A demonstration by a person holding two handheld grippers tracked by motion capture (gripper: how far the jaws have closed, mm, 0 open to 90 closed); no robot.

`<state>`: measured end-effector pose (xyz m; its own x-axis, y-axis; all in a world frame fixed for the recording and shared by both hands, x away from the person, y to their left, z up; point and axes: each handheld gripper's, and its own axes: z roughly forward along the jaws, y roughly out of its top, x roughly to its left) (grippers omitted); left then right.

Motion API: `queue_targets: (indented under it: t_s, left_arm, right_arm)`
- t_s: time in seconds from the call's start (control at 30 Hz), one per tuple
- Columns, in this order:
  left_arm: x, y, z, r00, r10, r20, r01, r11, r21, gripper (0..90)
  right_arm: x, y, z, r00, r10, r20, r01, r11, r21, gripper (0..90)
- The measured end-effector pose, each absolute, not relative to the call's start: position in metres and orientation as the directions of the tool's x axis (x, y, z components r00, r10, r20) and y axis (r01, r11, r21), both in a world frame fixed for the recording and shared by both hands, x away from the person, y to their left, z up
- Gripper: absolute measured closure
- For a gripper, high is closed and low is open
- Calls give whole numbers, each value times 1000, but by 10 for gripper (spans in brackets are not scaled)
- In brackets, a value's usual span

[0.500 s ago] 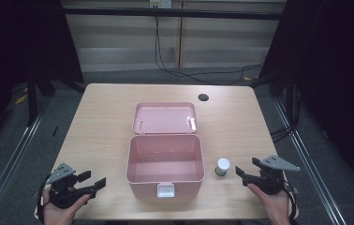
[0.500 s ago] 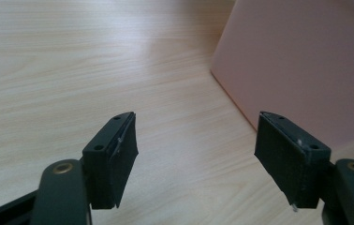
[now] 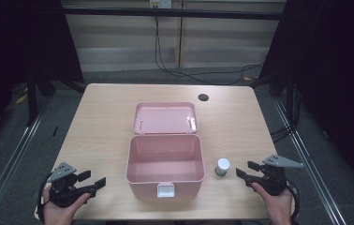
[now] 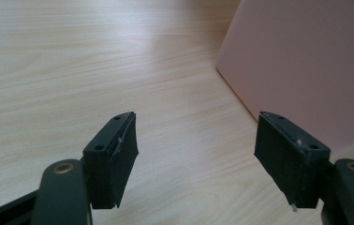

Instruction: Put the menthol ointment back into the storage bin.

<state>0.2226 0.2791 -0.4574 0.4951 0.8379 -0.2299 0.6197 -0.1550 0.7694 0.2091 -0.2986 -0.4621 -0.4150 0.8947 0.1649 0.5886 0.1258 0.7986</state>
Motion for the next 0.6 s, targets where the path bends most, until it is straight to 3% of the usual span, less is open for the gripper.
queue_targets:
  t_s: [0.07, 0.23, 0.27, 0.47, 0.6]
  left_arm:
    - [223, 280, -457, 485, 843, -234, 622, -145, 769, 300]
    - [222, 277, -457, 497, 837, -229, 617, -156, 771, 300]
    - [222, 277, -457, 495, 838, -228, 618, -156, 770, 300]
    - [222, 278, -457, 511, 829, -226, 615, -169, 771, 300]
    - [222, 277, -456, 522, 823, -223, 609, -177, 773, 300]
  right_arm:
    - [207, -297, -458, -440, 884, 159, 562, 133, 817, 428]
    - [206, -296, -453, -488, 861, 146, 555, 177, 812, 434]
    - [206, -296, -449, -490, 866, 100, 546, 215, 810, 405]
    - [208, -300, -438, -486, 864, 133, 574, 201, 794, 384]
    - [215, -296, -426, -500, 858, 120, 592, 237, 770, 317]
